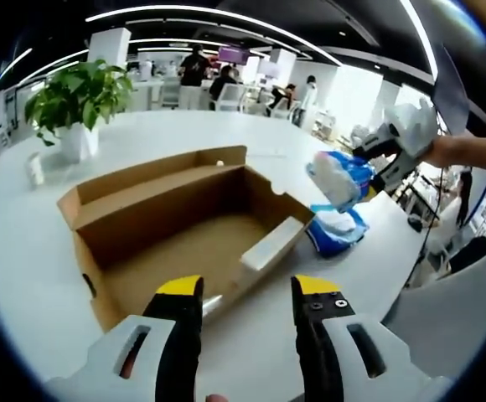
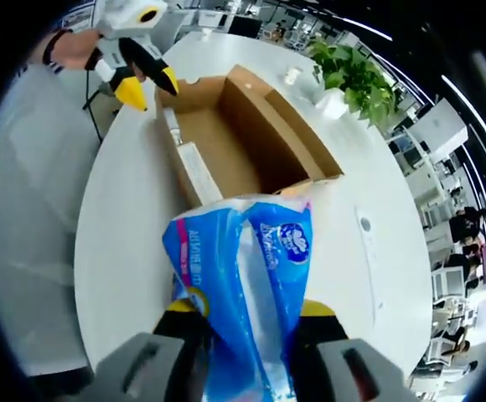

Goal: Operate the shoe box by opening the lid, removing the specified soft item, and placing it in the target area until the item is outside and the box remains undamaged.

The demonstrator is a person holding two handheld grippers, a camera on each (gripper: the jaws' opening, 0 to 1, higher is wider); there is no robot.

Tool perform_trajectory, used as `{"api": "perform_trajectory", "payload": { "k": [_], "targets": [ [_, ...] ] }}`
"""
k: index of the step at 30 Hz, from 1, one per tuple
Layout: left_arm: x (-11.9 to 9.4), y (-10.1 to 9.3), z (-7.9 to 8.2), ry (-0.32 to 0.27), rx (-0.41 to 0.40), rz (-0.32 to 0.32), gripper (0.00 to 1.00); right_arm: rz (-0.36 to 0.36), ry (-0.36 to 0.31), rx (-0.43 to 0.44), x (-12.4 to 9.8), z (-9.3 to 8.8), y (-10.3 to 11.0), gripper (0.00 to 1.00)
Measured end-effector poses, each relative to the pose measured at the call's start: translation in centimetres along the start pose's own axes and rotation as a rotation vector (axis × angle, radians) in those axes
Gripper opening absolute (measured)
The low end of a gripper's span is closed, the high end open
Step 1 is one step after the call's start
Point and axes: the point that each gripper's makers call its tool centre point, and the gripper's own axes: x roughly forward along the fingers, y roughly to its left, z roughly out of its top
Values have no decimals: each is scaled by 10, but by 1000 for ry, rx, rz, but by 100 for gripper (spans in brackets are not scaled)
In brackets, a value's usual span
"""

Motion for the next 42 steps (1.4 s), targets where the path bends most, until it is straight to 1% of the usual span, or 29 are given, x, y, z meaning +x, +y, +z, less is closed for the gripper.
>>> {"api": "perform_trajectory", "payload": {
  "k": [11, 24, 32, 42],
  "targets": [
    [1, -1, -4, 14, 15, -3, 43, 6, 23, 34, -9, -32, 4, 33],
    [1, -1, -5, 16, 19, 1, 43, 9, 61, 71, -17, -78, 8, 34],
    [1, -4, -4, 12, 28, -4, 44, 6, 81, 92, -23, -104, 7, 33],
    [0, -3, -4, 4, 24, -4, 44, 10, 114, 89, -26, -131, 8, 34]
  ]
}}
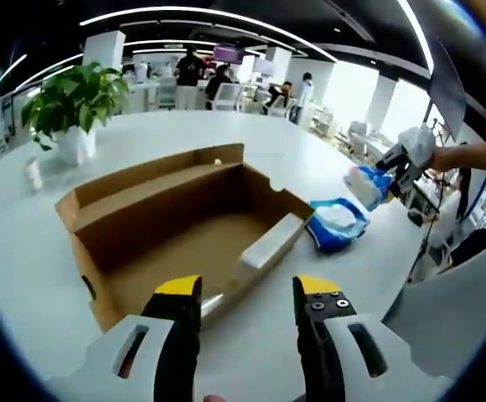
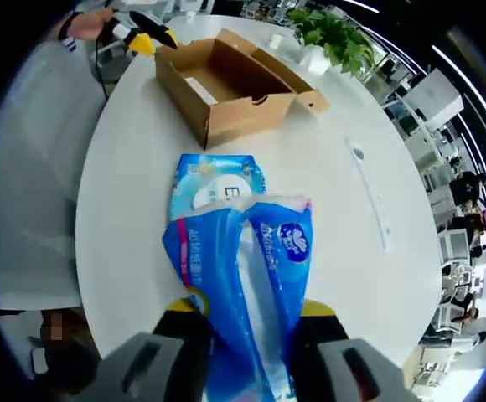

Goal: Operate the shoe box by opening the lid, removing the specified soft item, and placing it in the target area until the item is outside and the box remains undamaged.

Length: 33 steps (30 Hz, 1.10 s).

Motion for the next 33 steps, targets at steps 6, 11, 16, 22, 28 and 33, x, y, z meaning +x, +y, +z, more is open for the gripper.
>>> {"api": "perform_trajectory", "payload": {
  "k": [6, 11, 16, 22, 28, 33],
  "targets": [
    [0, 1, -1, 4, 0, 4, 44, 2, 20, 3, -1, -17, 0, 34],
    [0, 3, -2, 7, -2, 6, 44, 5, 35, 18, -1, -33, -1, 34],
    [1, 4, -3, 12, -1, 9, 44, 9, 53, 31, -1, -50, -1, 34],
    [0, 5, -4, 14, -1, 11, 44, 18, 79, 37, 0, -70, -2, 34],
    [0, 7, -5, 16, -3, 16, 44, 21, 91, 38, 1, -82, -5, 34],
    [0, 9, -5, 16, -10, 20, 44, 24, 92, 34, 3, -85, -6, 34]
  ]
}}
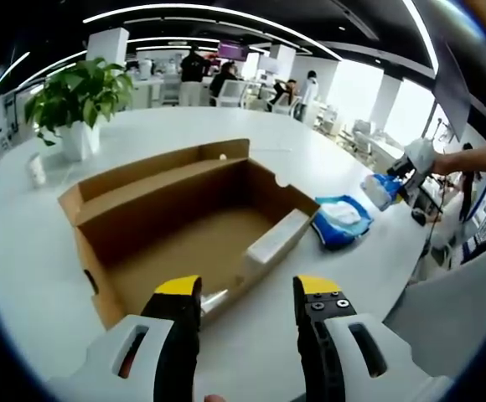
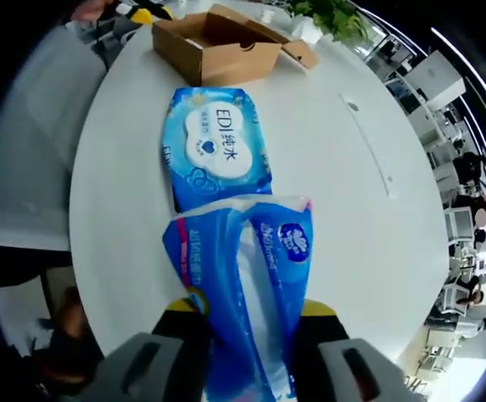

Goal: Operate the shoe box by opening the lid, removing the specified soft item, and placing it in the target area until the item is outside and the box remains undamaged.

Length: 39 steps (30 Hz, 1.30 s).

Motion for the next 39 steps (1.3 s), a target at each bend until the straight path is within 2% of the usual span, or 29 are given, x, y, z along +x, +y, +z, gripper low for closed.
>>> {"api": "perform_trajectory", "payload": {
  "k": [13, 20, 39],
  "targets": [
    [-5, -8, 1, -3, -5, 12, 44, 27, 3, -22, 18, -3, 1, 35],
    [-4, -15, 3, -7, -1, -3, 45, 43, 10, -38, 26, -5, 2, 35],
    [-1, -12, -2, 10, -6, -4, 45, 71, 21, -57, 46, -8, 8, 37]
  ]
}}
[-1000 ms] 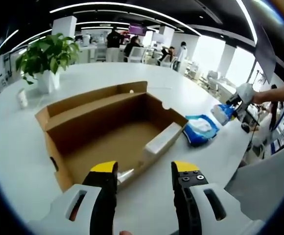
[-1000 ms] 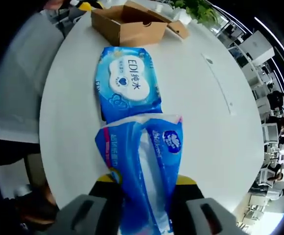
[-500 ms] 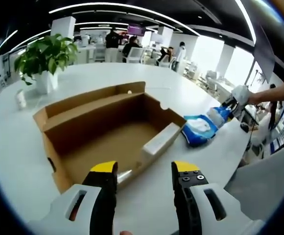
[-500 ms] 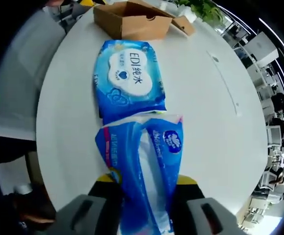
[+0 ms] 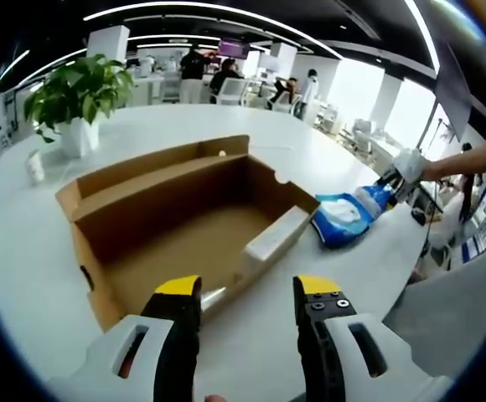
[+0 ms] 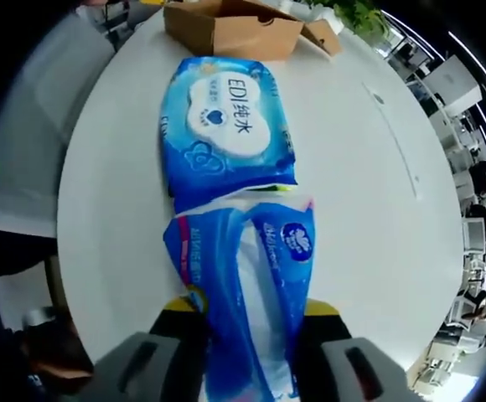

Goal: Operate the shoe box by opening the lid, removing the specified soft item, and placing it in the target area until the item is outside and the box remains undamaged.

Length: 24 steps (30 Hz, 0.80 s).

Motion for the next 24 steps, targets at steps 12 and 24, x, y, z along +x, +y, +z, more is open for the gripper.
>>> {"api": "perform_trajectory", "payload": {
  "k": [12, 24],
  "targets": [
    [4, 4, -3, 10, 1, -1, 45, 6, 2, -32, 5, 1, -1, 40],
    [3, 5, -3, 9, -1, 2, 45, 14, 8, -44, 8, 1, 1, 44]
  ]
}}
